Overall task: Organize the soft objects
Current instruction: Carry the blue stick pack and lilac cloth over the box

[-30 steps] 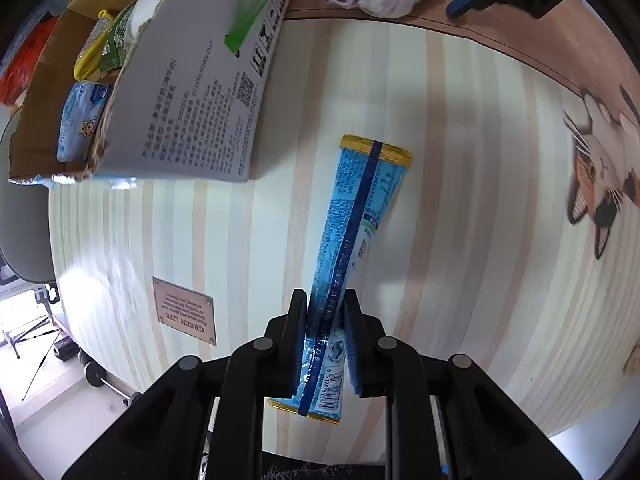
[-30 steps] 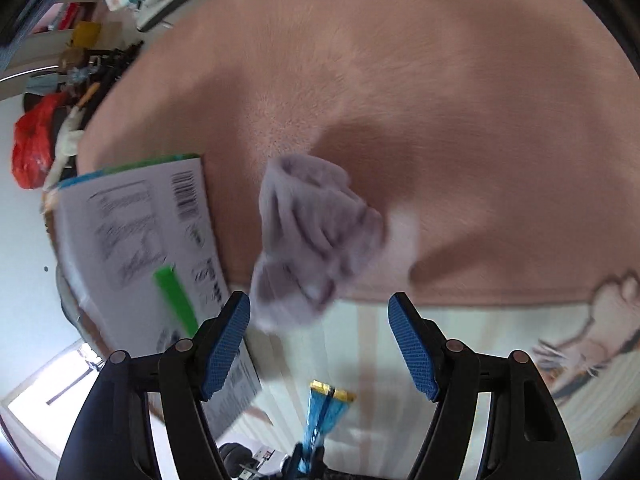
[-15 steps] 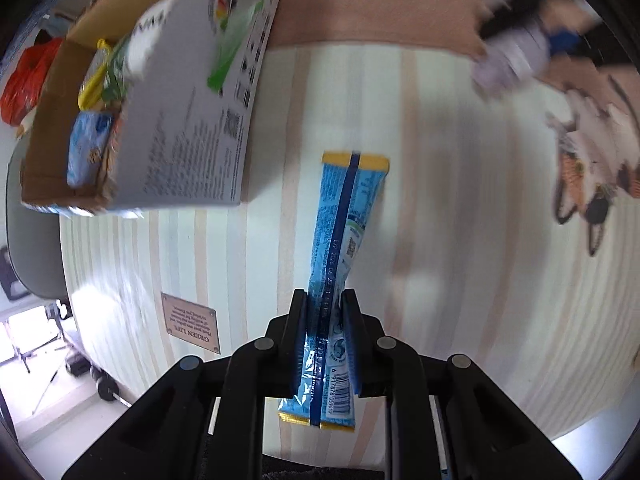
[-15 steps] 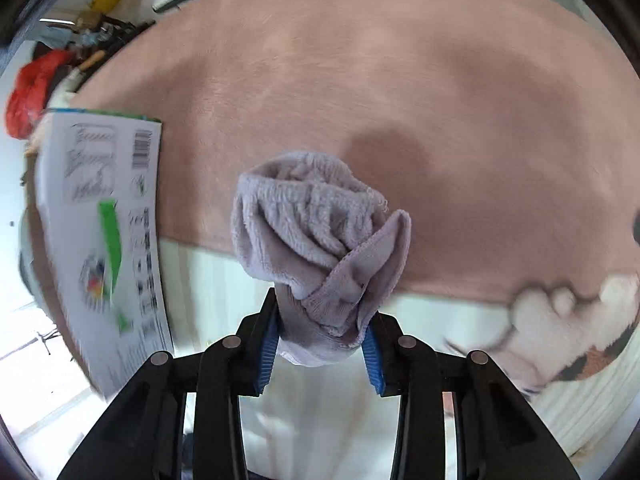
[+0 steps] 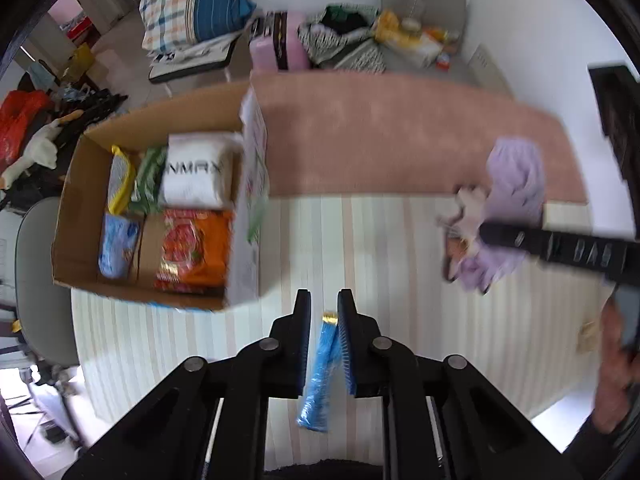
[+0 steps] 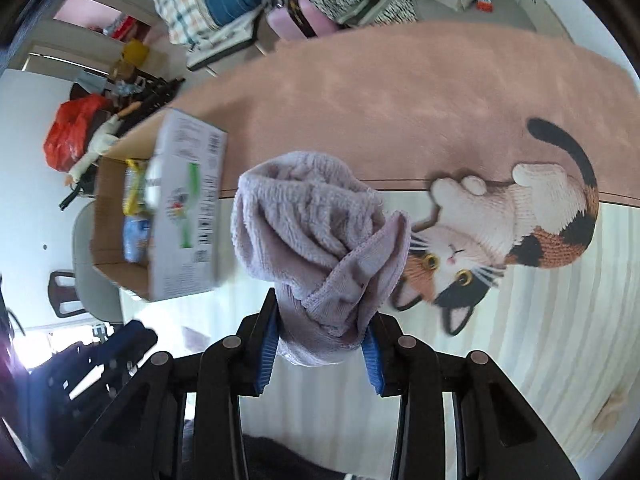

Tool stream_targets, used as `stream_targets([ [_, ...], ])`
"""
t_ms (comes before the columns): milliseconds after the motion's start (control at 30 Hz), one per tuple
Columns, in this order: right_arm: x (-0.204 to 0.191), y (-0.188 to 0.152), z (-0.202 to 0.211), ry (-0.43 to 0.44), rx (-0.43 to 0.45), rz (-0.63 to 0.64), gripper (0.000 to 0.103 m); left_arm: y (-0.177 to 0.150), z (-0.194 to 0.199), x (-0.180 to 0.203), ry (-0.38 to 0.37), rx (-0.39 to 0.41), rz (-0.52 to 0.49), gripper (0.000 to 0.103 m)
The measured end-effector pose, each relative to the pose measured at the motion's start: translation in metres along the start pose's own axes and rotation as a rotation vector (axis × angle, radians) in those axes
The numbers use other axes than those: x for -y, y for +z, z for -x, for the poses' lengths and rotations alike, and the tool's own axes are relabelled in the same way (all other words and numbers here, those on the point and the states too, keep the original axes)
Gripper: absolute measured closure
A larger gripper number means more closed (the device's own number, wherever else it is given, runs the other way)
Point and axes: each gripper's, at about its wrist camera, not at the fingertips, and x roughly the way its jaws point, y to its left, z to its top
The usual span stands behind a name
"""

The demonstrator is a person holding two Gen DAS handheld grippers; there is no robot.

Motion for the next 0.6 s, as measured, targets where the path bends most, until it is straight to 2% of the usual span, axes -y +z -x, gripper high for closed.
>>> stream_targets([
  [100,-0.043,-0.007,0.012,-0.024,0.034,0.027,0.064,0.008,0.013,-0.019,-0.039,0.010,-0.026,0.092],
  [200,-0.068,-0.018,0.016,-0.067,0.053,0.014,0.064,0.001,-0.009,-0.037,-0.088,-0.085,-0.079,0.084],
  [233,-0.070,-0.023,0.014,-0.091,0.059,-0.005,0.064,-0.005,-0.022,-0.040,-0.105,-0.139,-0.100,0.076],
  [267,-0.075,-0.029,0.007,-0.104,0.058,-0.024,0.064,-0.012,-0.039,-0.042,-0.119,-0.192,-0.112,0.072],
  [467,-0.054,-0.074,-0.028,-0.109,-0.016,-0.155,0.064,-0.053,-0.138,-0.038,-0.195,-0.439,-0.064,0.072],
  [600,-0.032,-0.100,-0.045,-0.138,-0.049,-0.214,0.064,-0.072,-0.181,-0.019,-0.213,-0.534,-0.057,0.072],
])
